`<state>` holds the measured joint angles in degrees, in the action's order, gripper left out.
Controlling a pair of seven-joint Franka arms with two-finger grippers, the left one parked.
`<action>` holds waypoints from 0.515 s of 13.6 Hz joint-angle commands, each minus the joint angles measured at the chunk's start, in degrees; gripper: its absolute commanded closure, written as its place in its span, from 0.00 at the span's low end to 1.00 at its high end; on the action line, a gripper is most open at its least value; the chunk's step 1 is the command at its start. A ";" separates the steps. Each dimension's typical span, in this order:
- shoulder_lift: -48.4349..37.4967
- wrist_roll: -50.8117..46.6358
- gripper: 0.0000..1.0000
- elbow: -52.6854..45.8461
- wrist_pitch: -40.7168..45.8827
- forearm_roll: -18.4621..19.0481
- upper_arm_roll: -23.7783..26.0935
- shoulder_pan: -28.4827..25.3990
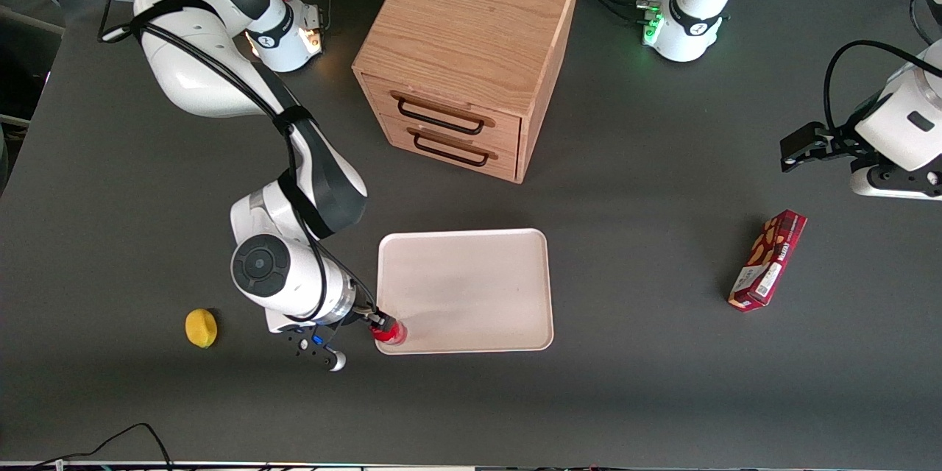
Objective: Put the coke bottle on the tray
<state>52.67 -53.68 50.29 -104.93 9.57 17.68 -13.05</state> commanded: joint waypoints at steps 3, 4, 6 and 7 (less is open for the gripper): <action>-21.24 4.53 0.00 5.75 19.11 1.24 4.12 5.03; -27.21 9.16 0.00 10.92 21.06 0.63 4.47 6.79; -40.92 17.69 0.00 26.01 20.56 -3.21 2.29 10.13; -46.46 23.04 0.00 31.30 20.12 -6.29 -1.90 10.58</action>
<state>20.35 -39.11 62.46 -81.60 7.91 20.68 -5.42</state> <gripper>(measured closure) 0.000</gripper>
